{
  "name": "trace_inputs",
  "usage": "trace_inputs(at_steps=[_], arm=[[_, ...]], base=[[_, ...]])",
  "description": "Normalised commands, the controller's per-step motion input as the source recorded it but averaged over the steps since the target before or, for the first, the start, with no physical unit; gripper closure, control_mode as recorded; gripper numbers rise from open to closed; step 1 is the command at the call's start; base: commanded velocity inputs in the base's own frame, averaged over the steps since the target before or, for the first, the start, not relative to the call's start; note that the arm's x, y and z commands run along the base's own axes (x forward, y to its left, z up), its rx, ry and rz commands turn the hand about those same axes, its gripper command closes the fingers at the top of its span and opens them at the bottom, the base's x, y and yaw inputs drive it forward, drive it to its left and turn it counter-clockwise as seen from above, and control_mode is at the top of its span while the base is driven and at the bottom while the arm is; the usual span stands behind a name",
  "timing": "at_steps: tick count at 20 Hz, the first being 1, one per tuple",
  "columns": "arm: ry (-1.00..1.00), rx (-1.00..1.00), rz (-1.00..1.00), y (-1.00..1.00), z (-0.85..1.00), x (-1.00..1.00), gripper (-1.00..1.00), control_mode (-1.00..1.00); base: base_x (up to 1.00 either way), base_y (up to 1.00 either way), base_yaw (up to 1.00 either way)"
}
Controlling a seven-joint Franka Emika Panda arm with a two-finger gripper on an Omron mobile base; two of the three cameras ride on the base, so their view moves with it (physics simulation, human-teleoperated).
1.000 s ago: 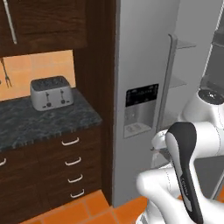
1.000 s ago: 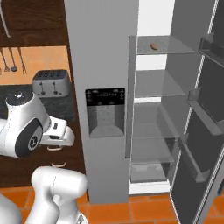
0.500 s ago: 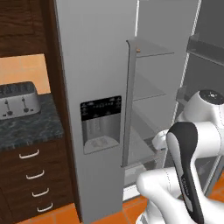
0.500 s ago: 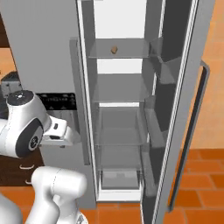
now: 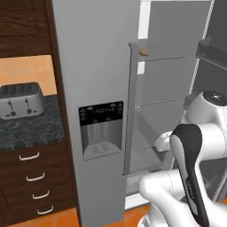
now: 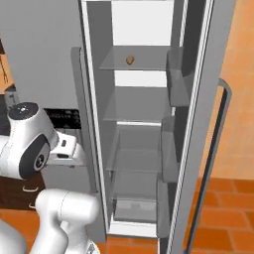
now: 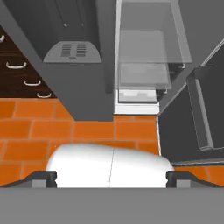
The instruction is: Place one sweet potato and one chicken drumstick in each tupperware on the nearby counter, to pack two identical lunches.
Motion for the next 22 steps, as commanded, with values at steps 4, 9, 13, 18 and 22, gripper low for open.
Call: trace_inputs(at_steps=[4,9,13,18,22], arm=[[0.0,0.0,0.0,0.0,0.0,0.0,-1.0,1.0],[0.0,0.0,0.0,0.0,0.0,0.0,-1.0,1.0],[0.0,0.0,0.0,0.0,0.0,0.0,-1.0,1.0],[0.0,0.0,0.0,0.0,0.0,0.0,-1.0,1.0],[0.0,0.0,0.0,0.0,0.0,0.0,-1.0,1.0]], base=[[0.62,0.02,0.02],[0.08,-0.53,-0.02],[-0.01,-0.5,-0.12],[0.37,-0.05,-0.04],[0.22,0.0,0.0]])
